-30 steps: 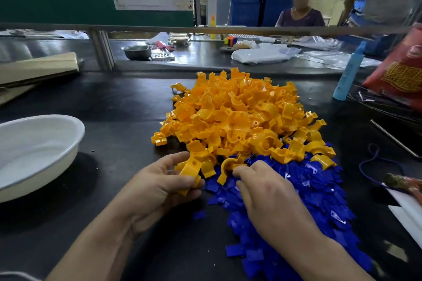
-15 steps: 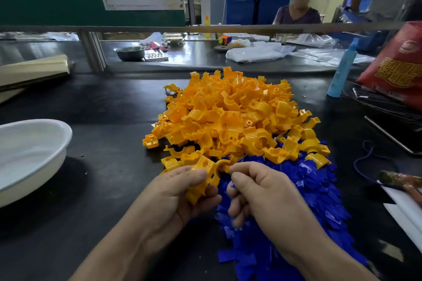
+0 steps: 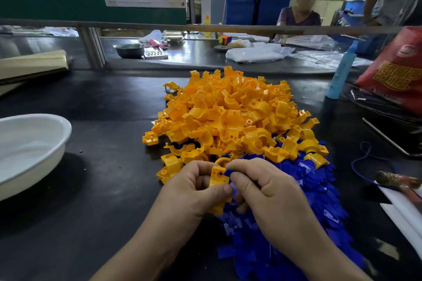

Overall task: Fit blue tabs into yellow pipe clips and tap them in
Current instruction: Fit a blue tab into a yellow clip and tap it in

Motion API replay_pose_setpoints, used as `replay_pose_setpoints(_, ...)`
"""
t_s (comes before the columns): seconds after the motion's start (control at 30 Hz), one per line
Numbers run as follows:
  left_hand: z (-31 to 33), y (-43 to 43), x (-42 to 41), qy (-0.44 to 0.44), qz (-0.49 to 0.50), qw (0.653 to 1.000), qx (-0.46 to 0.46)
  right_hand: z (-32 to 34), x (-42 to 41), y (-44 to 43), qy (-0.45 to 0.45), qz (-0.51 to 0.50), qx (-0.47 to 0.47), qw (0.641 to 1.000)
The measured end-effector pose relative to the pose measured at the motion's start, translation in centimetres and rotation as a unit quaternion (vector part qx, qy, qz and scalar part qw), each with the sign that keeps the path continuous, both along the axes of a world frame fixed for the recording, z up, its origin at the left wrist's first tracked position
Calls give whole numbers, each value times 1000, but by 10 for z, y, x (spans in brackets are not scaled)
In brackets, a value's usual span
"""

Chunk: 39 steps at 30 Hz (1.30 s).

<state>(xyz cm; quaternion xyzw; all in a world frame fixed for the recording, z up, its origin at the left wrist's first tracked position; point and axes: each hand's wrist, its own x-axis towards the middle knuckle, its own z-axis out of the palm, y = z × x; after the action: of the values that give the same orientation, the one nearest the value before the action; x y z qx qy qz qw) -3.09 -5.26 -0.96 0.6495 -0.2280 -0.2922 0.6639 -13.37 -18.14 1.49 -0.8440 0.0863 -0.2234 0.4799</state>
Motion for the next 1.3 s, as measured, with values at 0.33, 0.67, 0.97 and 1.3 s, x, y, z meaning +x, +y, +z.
replay_pose_setpoints(0.33, 0, 2, 0, 19, -24, 999, -23, -1, 0, -5, -59, 0, -83, 995)
replay_pose_setpoints(0.67, -3, 2, 1, 16, -16, 1000, -14, -7, 3, -8, 10, 6, 63, 998)
replay_pose_setpoints(0.97, -2, 1, -1, 31, -6, 999, -14, -8, 3, -8, 3, 47, 180, 983)
replay_pose_setpoints(1.3, 2, 2, -3, 38, -24, 999, 1, -7, 1, -8, 10, 58, 187, 981)
